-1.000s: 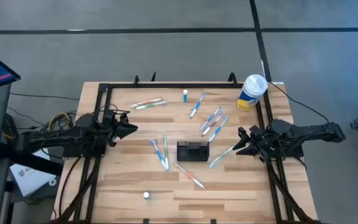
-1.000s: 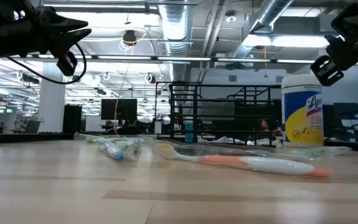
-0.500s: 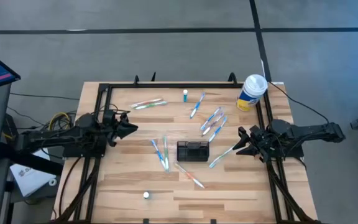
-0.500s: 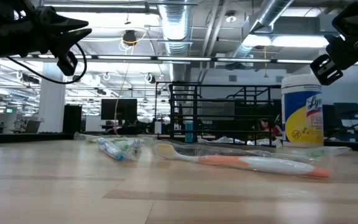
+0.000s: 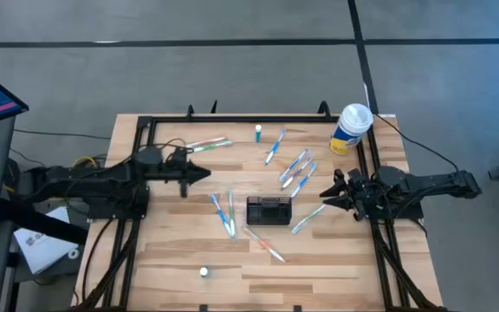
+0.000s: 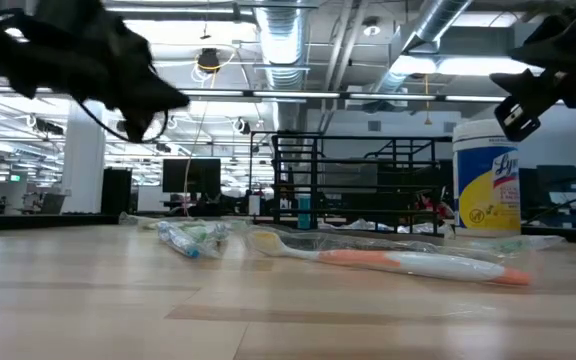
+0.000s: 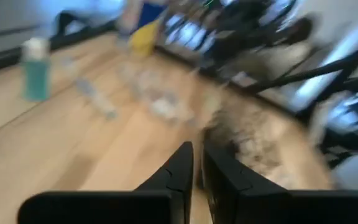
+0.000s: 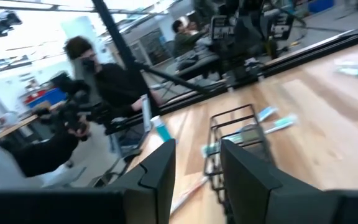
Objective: Pick & Place toothbrushing station
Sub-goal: Put the green toothbrush into the wire organizer
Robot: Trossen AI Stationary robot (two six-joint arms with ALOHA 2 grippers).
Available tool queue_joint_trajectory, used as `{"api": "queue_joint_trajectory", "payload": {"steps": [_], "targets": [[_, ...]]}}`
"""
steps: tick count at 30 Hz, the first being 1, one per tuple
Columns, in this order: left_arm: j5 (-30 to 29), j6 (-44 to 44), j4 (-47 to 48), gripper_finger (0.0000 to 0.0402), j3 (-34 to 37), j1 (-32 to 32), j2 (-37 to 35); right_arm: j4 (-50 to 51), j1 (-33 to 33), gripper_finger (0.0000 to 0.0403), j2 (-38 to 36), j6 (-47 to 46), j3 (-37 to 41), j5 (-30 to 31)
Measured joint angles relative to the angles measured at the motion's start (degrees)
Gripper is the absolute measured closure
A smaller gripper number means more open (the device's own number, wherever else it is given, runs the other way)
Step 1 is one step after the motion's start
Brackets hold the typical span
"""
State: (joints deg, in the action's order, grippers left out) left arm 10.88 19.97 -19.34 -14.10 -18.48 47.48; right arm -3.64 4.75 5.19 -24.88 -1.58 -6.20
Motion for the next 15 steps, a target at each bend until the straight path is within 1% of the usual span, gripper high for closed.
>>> {"api": "queue_joint_trajectory", "payload": {"steps": [4, 6, 8, 12, 15], "targets": [[0.4, -3.4, 5.6, 0.0372, -5.8, -5.2, 8.7, 0.0, 0.0, 0.0284, 0.0, 0.0, 0.0, 2.5], [1.1, -6.0, 8.2, 0.0370, -8.9, -7.1, 12.1, 0.0, 0.0, 0.0284, 0.0, 0.0, 0.0, 2.7], [0.6, -9.7, 12.3, 0.0369, -12.8, -8.7, 15.2, 0.0, 0.0, 0.0284, 0.0, 0.0, 0.0, 2.8], [-5.4, -16.7, 22.7, 0.0376, -20.7, -10.8, 21.5, 0.0, 0.0, 0.0284, 0.0, 0.0, 0.0, 2.8], [-8.3, -21.5, 25.0, 0.0380, -25.1, -11.5, 25.7, 0.2, 0.0, 0.0284, 0.0, 0.0, 0.0, 2.8]]}}
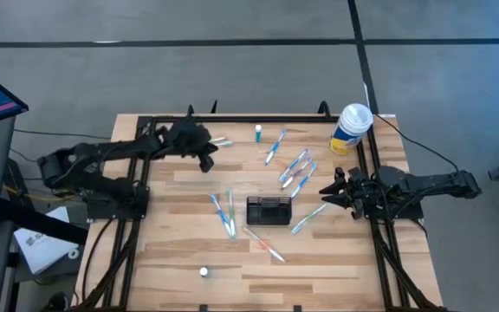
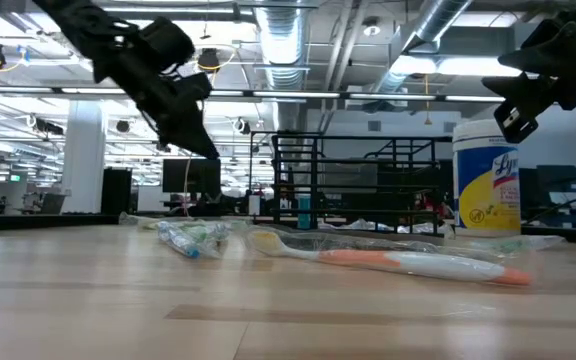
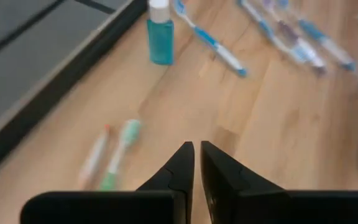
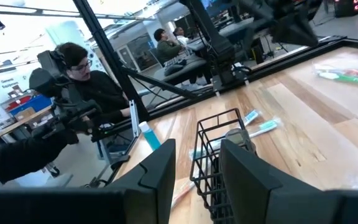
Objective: Pick & Place toothbrushing station
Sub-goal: Put the green toothbrush into the wire organizer
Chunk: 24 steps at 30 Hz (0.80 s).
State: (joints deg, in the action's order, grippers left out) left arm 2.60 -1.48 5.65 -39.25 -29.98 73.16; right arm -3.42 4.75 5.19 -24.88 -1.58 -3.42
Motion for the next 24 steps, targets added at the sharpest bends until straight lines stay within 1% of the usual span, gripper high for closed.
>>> {"api": "queue_joint_trajectory", "payload": {"steps": [5, 9, 12, 15, 20, 24], "targets": [[-0.9, -3.2, 0.6, 0.0374, -3.9, -0.6, 6.0, 0.0, 0.0, 0.0285, 0.0, 2.6, 0.0, 0.7], [-3.1, -4.6, 1.8, 0.0362, -5.1, -0.6, 10.5, 0.0, 0.0, 0.0285, 0.0, 2.9, 0.0, 3.3], [-3.5, -4.7, 1.7, 0.0351, -5.5, -0.6, 13.1, 0.0, 0.0, 0.0285, 0.0, 2.9, 0.0, 3.9], [-4.1, -4.7, 2.0, 0.0337, -5.5, -0.5, 14.6, 0.0, 0.0, 0.0285, 0.0, 3.0, 0.0, 3.9], [-8.7, -6.3, 2.0, 0.0307, -5.5, -0.4, 15.1, 0.0, -0.1, 0.0285, 0.0, 3.2, 0.0, 3.9], [-8.9, -7.4, 1.9, 0.0283, -5.5, -0.4, 15.1, 0.0, -0.1, 0.0285, 0.0, 4.4, 0.0, 4.9]]}}
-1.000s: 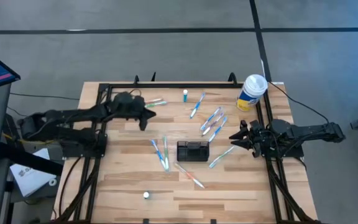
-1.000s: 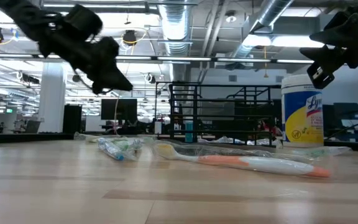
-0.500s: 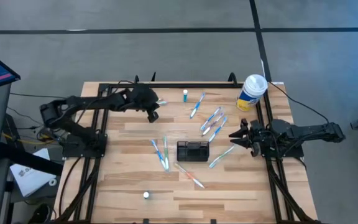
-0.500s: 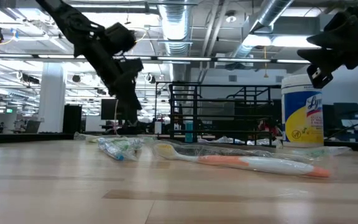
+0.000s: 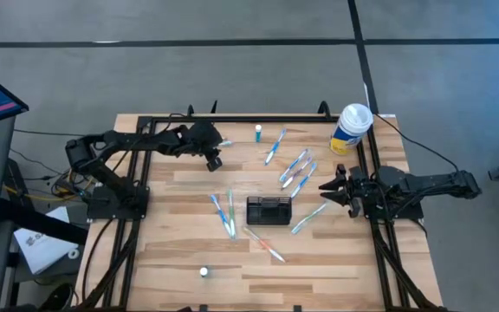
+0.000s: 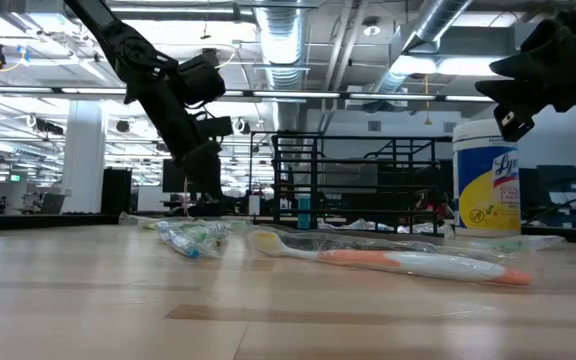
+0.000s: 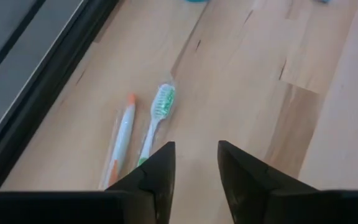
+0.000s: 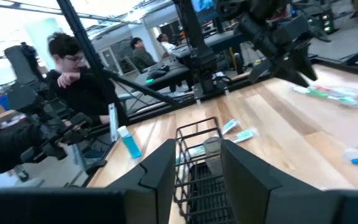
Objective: Pick & Place toothbrushing station
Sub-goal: Put the green toothbrush into the wire organizer
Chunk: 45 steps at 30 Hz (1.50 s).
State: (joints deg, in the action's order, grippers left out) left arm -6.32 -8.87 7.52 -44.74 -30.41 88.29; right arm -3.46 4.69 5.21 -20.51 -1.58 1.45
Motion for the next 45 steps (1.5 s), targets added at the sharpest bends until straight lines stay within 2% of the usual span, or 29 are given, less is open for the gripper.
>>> {"api": "queue_joint_trajectory", "payload": {"steps": [8, 16, 30, 35, 45], "targets": [[-0.2, -1.6, -1.3, 0.0261, 0.6, -0.1, 0.0, 0.0, 0.0, 0.0285, 0.0, 0.1, 0.0, 2.1], [-2.5, -1.6, -7.4, 0.0263, 0.6, -0.6, 1.7, -1.5, 0.0, 0.0285, 0.0, 0.1, 0.0, 2.1], [-2.9, -1.7, -7.9, 0.0258, 0.6, -3.8, 8.4, -2.3, 0.0, 0.0285, 0.0, 1.6, 0.0, 2.3], [-3.0, -5.3, -8.5, 0.0257, 0.6, -3.8, 10.1, -2.3, 0.0, 0.0285, 0.0, 1.6, 0.0, 2.3], [-4.7, -5.9, -9.4, 0.0259, 0.6, -3.9, 10.9, -2.3, 0.0, 0.0285, 0.0, 1.7, 0.0, 2.3]]}}
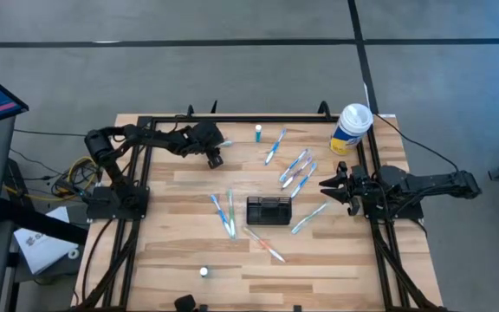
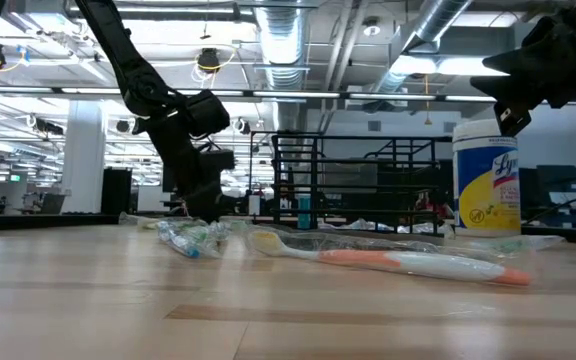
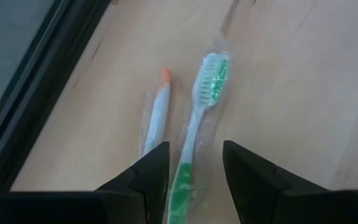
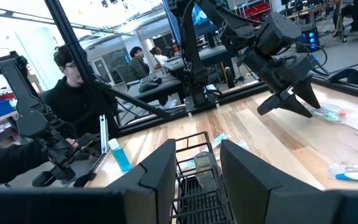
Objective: Pick & Place toothbrushing station
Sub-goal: Put the green toothbrush into the wire organizer
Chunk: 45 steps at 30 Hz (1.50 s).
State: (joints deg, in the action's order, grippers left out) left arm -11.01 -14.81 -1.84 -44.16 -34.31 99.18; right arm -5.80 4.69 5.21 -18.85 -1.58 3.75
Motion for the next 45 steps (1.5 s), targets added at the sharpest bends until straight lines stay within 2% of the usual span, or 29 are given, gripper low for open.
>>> {"api": "queue_joint_trajectory", "payload": {"steps": [4, 10, 12, 24, 32, 38, 45], "targets": [[0.0, 0.0, 0.0, 0.0286, 0.0, -0.2, 0.0, 0.0, 0.0, 0.0285, 0.0, 0.0, 0.0, 0.0], [0.0, 0.0, 0.0, 0.0380, 0.0, -0.2, 0.0, 0.0, 0.0, 0.0285, 0.0, 0.0, 0.0, 0.0], [0.1, 0.0, 0.0, 0.0394, 0.0, -0.2, 0.0, 0.0, 0.0, 0.0285, 0.0, 0.0, 0.0, 0.0], [2.0, 0.7, 0.6, 0.0401, 0.0, 0.3, -2.1, 0.0, 0.0, 0.0285, 0.0, 0.0, 0.0, 0.0], [8.1, 6.1, 0.7, 0.0401, 0.0, 1.0, -9.5, 0.0, 0.0, 0.0284, 0.0, 0.0, 0.0, 0.0], [8.7, 8.4, 0.6, 0.0401, 0.0, 3.8, -15.8, -0.5, 0.0, 0.0284, 0.0, -0.1, 0.0, 0.0], [12.8, 12.2, 0.3, 0.0401, 0.0, 7.2, -21.6, -2.6, 0.0, 0.0284, 0.0, -0.2, 0.0, 0.0]]}}
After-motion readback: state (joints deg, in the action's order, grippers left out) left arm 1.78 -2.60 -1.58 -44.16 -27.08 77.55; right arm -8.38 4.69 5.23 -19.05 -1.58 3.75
